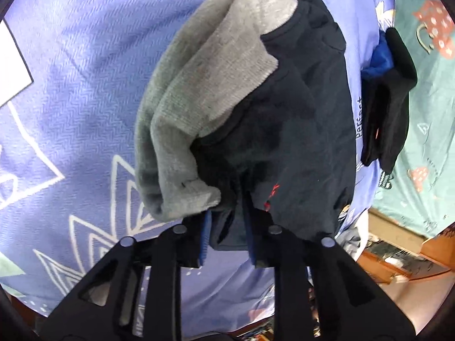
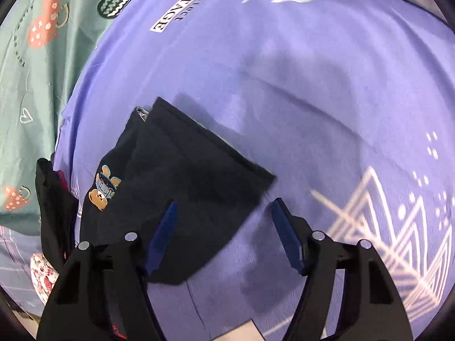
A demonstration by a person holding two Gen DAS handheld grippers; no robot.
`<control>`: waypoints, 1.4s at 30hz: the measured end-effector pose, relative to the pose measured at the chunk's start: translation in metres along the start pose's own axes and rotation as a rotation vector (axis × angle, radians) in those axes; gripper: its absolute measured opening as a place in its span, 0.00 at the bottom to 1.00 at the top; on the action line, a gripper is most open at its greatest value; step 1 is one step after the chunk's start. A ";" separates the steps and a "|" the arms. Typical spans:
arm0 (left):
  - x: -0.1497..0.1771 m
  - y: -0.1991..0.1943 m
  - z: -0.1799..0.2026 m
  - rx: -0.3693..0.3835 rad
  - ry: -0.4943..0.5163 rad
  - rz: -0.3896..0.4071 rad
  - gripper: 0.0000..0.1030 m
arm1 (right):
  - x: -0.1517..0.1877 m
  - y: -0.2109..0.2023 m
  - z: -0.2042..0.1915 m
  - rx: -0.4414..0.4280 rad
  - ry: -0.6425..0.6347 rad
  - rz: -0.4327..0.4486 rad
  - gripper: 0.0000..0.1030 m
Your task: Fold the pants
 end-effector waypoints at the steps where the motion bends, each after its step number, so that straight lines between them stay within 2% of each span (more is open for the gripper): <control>1: -0.001 0.001 -0.001 0.013 -0.018 0.006 0.20 | -0.002 0.002 -0.003 0.006 -0.006 0.002 0.67; 2: -0.001 0.003 -0.001 0.021 -0.027 0.012 0.20 | -0.003 0.004 -0.007 0.011 -0.012 0.004 0.62; 3: -0.001 0.004 -0.001 0.028 -0.031 0.019 0.20 | -0.003 0.005 -0.010 0.025 -0.025 0.006 0.50; 4: -0.001 0.005 -0.001 0.021 -0.027 0.026 0.15 | -0.003 0.005 -0.011 0.038 -0.035 0.012 0.33; 5: -0.001 0.005 -0.001 0.010 -0.017 0.029 0.15 | -0.004 0.007 -0.012 0.007 -0.034 0.001 0.18; 6: -0.001 0.005 0.001 -0.001 -0.002 0.035 0.13 | -0.005 0.010 -0.013 -0.022 -0.025 -0.009 0.09; 10: 0.002 -0.002 0.016 -0.052 0.075 0.073 0.08 | -0.006 0.001 -0.017 -0.049 -0.024 0.019 0.08; 17: 0.000 -0.059 0.038 -0.045 0.149 0.190 0.05 | -0.027 -0.073 -0.037 -0.227 -0.052 0.060 0.08; 21: 0.010 -0.093 0.047 -0.067 0.196 0.248 0.05 | -0.020 -0.113 -0.036 -0.233 -0.120 0.053 0.08; 23: 0.019 -0.104 0.045 -0.071 0.207 0.253 0.05 | -0.015 -0.124 -0.021 -0.226 -0.128 0.037 0.08; 27: 0.038 -0.113 0.033 -0.111 0.225 0.222 0.04 | 0.002 -0.132 0.021 -0.112 -0.158 -0.011 0.08; 31: 0.048 -0.098 -0.003 -0.160 0.187 0.150 0.05 | 0.013 -0.106 0.059 0.000 -0.170 -0.040 0.09; 32: 0.047 -0.087 -0.013 -0.180 0.180 0.124 0.05 | 0.016 -0.094 0.065 0.042 -0.192 -0.047 0.11; 34: 0.045 -0.068 -0.031 -0.256 0.162 0.074 0.07 | 0.022 -0.067 0.083 0.198 -0.185 -0.077 0.26; 35: 0.045 -0.064 -0.036 -0.266 0.143 0.063 0.08 | 0.025 -0.060 0.090 0.258 -0.157 -0.079 0.30; 36: 0.046 -0.063 -0.042 -0.261 0.124 0.059 0.10 | 0.026 -0.060 0.092 0.271 -0.142 -0.067 0.38; 37: 0.047 -0.064 -0.044 -0.252 0.111 0.062 0.17 | 0.027 -0.064 0.092 0.274 -0.132 -0.042 0.50; 38: 0.047 -0.069 -0.046 -0.255 0.110 0.075 0.24 | 0.028 -0.070 0.088 0.277 -0.139 0.003 0.53; 39: 0.047 -0.074 -0.045 -0.267 0.119 0.087 0.39 | 0.028 -0.075 0.084 0.284 -0.156 0.035 0.53; 40: 0.045 -0.082 -0.044 -0.291 0.134 0.110 0.49 | 0.027 -0.080 0.078 0.297 -0.186 0.075 0.53; 42: 0.042 -0.095 -0.039 -0.310 0.152 0.147 0.50 | 0.026 -0.090 0.061 0.297 -0.252 0.148 0.53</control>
Point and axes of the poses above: each gripper's, at about its wrist camera, not at the fingertips, and y roughly the way its jaws point, z to its right, x to its underside, the point moved 2 cm from there along y, roughly the way its jaws point, and after that the axes turned 12 degrees about y, right-handed, at the moved point
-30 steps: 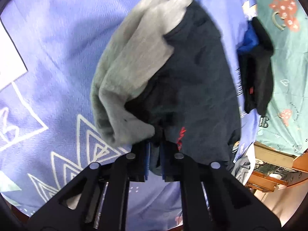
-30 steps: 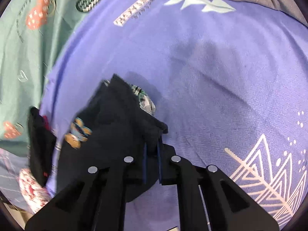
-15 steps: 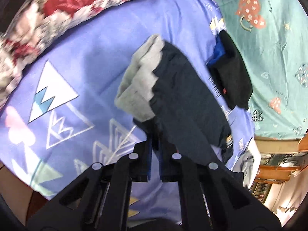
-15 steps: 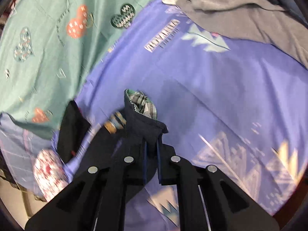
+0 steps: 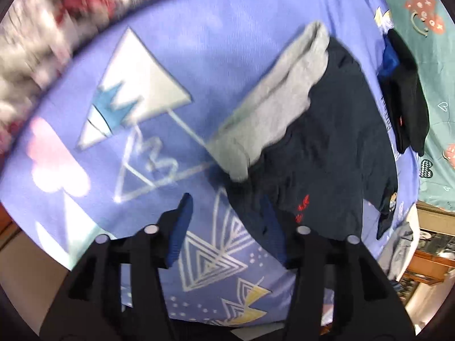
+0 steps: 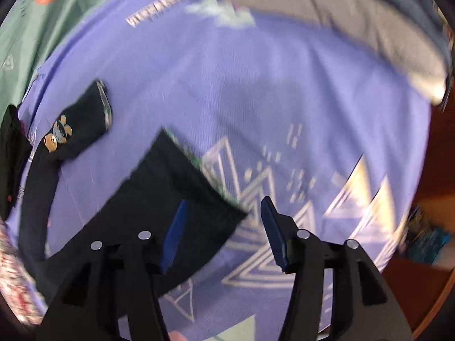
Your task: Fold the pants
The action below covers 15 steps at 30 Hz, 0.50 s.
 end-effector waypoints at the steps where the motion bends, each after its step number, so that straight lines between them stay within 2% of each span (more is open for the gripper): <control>1: -0.002 -0.007 0.002 -0.002 0.010 0.019 0.50 | -0.003 -0.004 -0.006 -0.023 -0.020 0.022 0.53; 3: -0.010 -0.016 0.010 0.002 0.045 0.067 0.54 | -0.005 -0.002 -0.023 -0.095 -0.064 0.015 0.53; 4: -0.014 -0.020 0.017 -0.001 0.071 0.091 0.58 | -0.003 0.002 -0.031 -0.132 -0.084 -0.006 0.49; 5: -0.018 -0.021 0.025 -0.011 0.105 0.119 0.58 | 0.000 0.009 -0.040 -0.167 -0.099 -0.035 0.44; 7: -0.022 -0.021 0.045 -0.019 0.170 0.164 0.61 | 0.004 0.024 -0.054 -0.190 -0.118 -0.081 0.26; 9: -0.024 -0.015 0.066 -0.022 0.258 0.197 0.67 | 0.004 0.043 -0.064 -0.191 -0.126 -0.118 0.21; 12: -0.024 0.010 0.086 -0.038 0.339 0.165 0.67 | 0.002 0.064 -0.066 -0.186 -0.118 -0.150 0.21; 15: -0.028 0.035 0.075 -0.076 0.299 0.108 0.67 | -0.009 0.072 -0.059 -0.197 -0.085 -0.138 0.18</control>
Point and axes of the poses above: each gripper's, at about its wrist camera, not at the fingertips, and y roughly the way its jaws point, z to its right, x to its underside, the point moved 2 cm from there along y, roughly the way its jaws point, and after that the axes turned 12 degrees about y, right-handed, at the moved point
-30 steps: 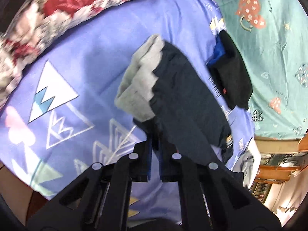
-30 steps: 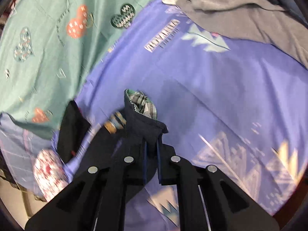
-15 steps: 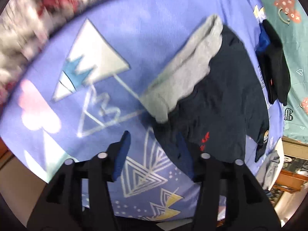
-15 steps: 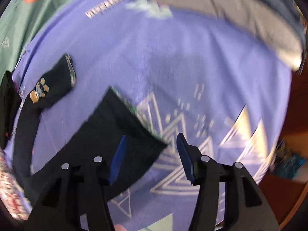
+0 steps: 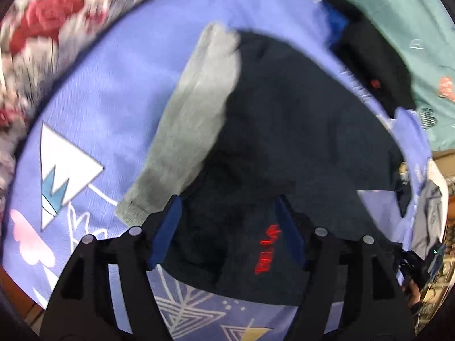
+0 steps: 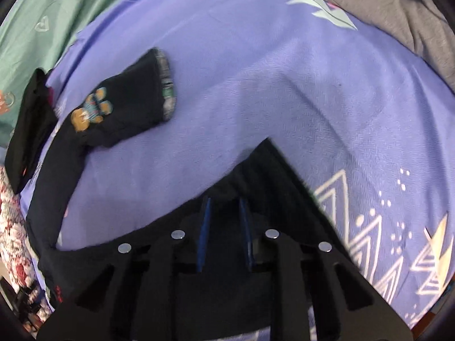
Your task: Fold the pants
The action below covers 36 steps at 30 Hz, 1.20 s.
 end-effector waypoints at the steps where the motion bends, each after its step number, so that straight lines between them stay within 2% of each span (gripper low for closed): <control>1: 0.002 0.005 -0.006 -0.007 -0.010 -0.015 0.67 | -0.004 -0.002 0.002 0.031 0.003 0.022 0.18; 2: 0.004 0.011 -0.012 -0.024 -0.018 -0.039 0.66 | -0.008 -0.006 0.003 0.118 -0.004 0.058 0.18; 3: 0.005 0.012 -0.014 -0.023 -0.014 -0.039 0.66 | -0.009 -0.010 0.001 0.145 -0.008 0.077 0.20; 5: 0.004 0.007 -0.013 -0.023 -0.016 -0.046 0.66 | -0.010 -0.017 -0.007 0.091 -0.017 0.094 0.25; 7: 0.001 -0.004 -0.014 -0.035 -0.031 -0.038 0.66 | -0.011 -0.020 -0.016 0.011 -0.027 0.081 0.43; 9: -0.003 -0.023 -0.009 -0.039 -0.036 0.021 0.68 | -0.016 -0.017 -0.023 -0.045 -0.002 0.070 0.44; 12: -0.010 -0.053 0.010 -0.037 0.027 0.116 0.74 | -0.026 0.003 -0.032 -0.155 0.100 0.007 0.44; 15: -0.014 -0.077 0.037 -0.048 0.105 0.223 0.87 | -0.035 0.023 -0.041 -0.195 0.173 -0.031 0.44; 17: -0.009 -0.083 0.051 -0.055 0.144 0.264 0.90 | -0.041 0.031 -0.050 -0.199 0.186 -0.025 0.45; 19: -0.005 -0.078 0.054 -0.058 0.143 0.250 0.91 | -0.047 0.033 -0.057 -0.202 0.188 -0.009 0.46; 23: 0.013 -0.041 0.052 -0.048 0.060 0.159 0.91 | -0.057 0.042 -0.073 -0.200 0.192 -0.008 0.47; 24: 0.018 -0.033 0.048 -0.058 0.038 0.144 0.91 | -0.062 0.045 -0.082 -0.194 0.164 -0.011 0.35; 25: 0.022 -0.027 0.044 -0.066 0.028 0.133 0.91 | -0.062 0.048 -0.085 -0.187 0.142 -0.025 0.14; 28: 0.030 -0.010 0.032 -0.130 -0.009 0.074 0.90 | -0.065 0.041 -0.102 -0.169 0.052 -0.028 0.11; 31: 0.028 -0.013 0.023 -0.161 -0.045 0.083 0.90 | -0.074 -0.002 -0.126 -0.169 -0.132 0.095 0.10; 33: 0.025 -0.016 0.020 -0.175 -0.035 0.088 0.90 | -0.084 -0.032 -0.135 -0.127 -0.277 0.186 0.10; 36: 0.021 -0.016 0.018 -0.196 -0.017 0.082 0.90 | -0.094 -0.036 -0.132 -0.013 -0.408 0.221 0.10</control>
Point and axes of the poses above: each gripper's, at about its wrist camera, not at the fingertips, and y roughly the way its jaws point, z to its right, x to its underside, the point moved 2 cm from there along y, roughly the way its jaws point, and after that the axes turned 12 degrees about y, right-handed, at the moved point
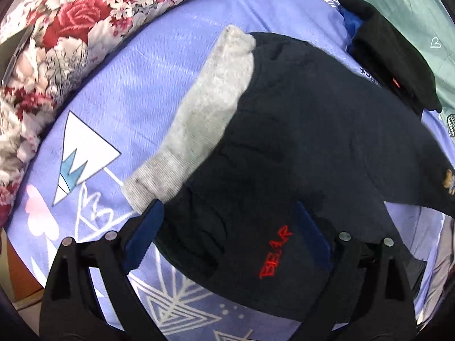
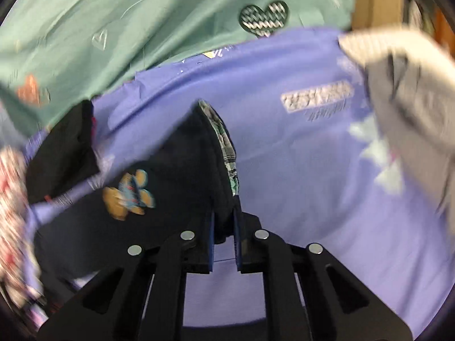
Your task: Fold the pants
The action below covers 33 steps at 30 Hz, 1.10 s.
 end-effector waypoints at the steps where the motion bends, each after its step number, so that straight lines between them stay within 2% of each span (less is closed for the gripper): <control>1: -0.002 0.000 0.000 0.000 -0.001 0.000 0.90 | 0.000 0.006 0.004 0.030 -0.018 -0.011 0.10; 5: -0.012 -0.004 0.003 0.009 0.006 0.004 0.90 | 0.011 0.048 0.026 0.115 -0.018 -0.064 0.12; 6: -0.013 -0.006 0.005 0.007 0.017 0.005 0.90 | 0.015 0.064 0.032 0.174 -0.020 -0.095 0.13; 8: -0.017 -0.010 0.008 0.001 0.038 0.014 0.90 | 0.020 0.082 0.040 0.320 -0.009 -0.150 0.31; 9: -0.019 -0.013 0.009 -0.002 0.046 0.022 0.90 | 0.020 0.074 0.042 0.344 0.010 -0.114 0.43; 10: -0.020 -0.014 0.008 -0.002 0.049 0.029 0.90 | 0.015 0.065 0.039 0.353 0.028 -0.057 0.45; 11: -0.022 -0.017 0.007 0.000 0.049 0.041 0.90 | 0.011 0.055 0.035 0.339 0.045 0.003 0.45; 12: -0.023 -0.019 0.005 0.001 0.047 0.048 0.90 | 0.008 0.048 0.025 0.266 0.053 0.040 0.45; 13: -0.025 -0.019 0.004 0.002 0.045 0.050 0.90 | 0.007 0.049 0.015 0.179 0.042 0.020 0.45; 15: -0.029 -0.018 0.001 -0.001 0.043 0.049 0.90 | 0.008 0.062 -0.002 0.056 0.032 -0.067 0.45; 17: -0.035 -0.017 -0.002 -0.016 0.042 0.054 0.90 | 0.011 0.079 -0.008 -0.033 0.083 -0.164 0.45; 18: -0.038 -0.019 -0.003 -0.018 0.039 0.059 0.90 | 0.013 0.092 -0.007 -0.072 0.142 -0.240 0.45; 19: -0.039 -0.021 -0.005 -0.017 0.035 0.064 0.90 | 0.016 0.100 -0.006 -0.077 0.178 -0.274 0.45; 20: -0.041 -0.023 -0.008 -0.015 0.027 0.071 0.90 | 0.016 0.103 -0.004 -0.076 0.189 -0.262 0.45; 22: -0.043 -0.025 -0.013 -0.019 0.019 0.076 0.90 | 0.010 0.103 0.000 0.019 0.141 -0.173 0.44; 23: -0.044 -0.025 -0.016 -0.023 0.012 0.077 0.90 | 0.008 0.103 0.002 0.134 0.104 -0.136 0.48; 24: -0.042 -0.025 -0.020 -0.024 0.005 0.075 0.90 | 0.006 0.102 0.004 0.289 0.078 -0.112 0.50; 25: -0.041 -0.027 -0.023 -0.023 -0.001 0.073 0.90 | 0.005 0.096 0.002 0.280 0.108 -0.121 0.50; 26: -0.041 -0.027 -0.026 -0.026 -0.004 0.072 0.90 | 0.007 0.091 -0.004 0.200 0.134 -0.140 0.50; 27: -0.042 -0.026 -0.027 -0.031 -0.001 0.074 0.90 | 0.012 0.085 -0.021 0.038 0.126 -0.186 0.51; 28: -0.043 -0.026 -0.029 -0.038 0.004 0.079 0.90 | 0.017 0.080 -0.035 -0.028 0.078 -0.204 0.52; 30: -0.053 -0.023 -0.030 -0.045 0.026 0.099 0.90 | 0.035 0.073 -0.060 -0.050 -0.035 -0.221 0.55; 31: -0.059 -0.021 -0.029 -0.050 0.040 0.103 0.90 | 0.044 0.074 -0.065 -0.065 -0.041 -0.248 0.59; 33: -0.076 -0.014 -0.025 -0.066 0.088 0.109 0.90 | 0.064 0.076 -0.068 -0.118 -0.007 -0.314 0.59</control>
Point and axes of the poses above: each gripper's, at about its wrist camera, not at the fingertips, and y roughly the way its jaws point, z to its right, x to its underside, the point moved 2 cm from there along y, roughly the way its jaws point, and after that the axes turned 12 degrees about y, right-handed, at the moved point
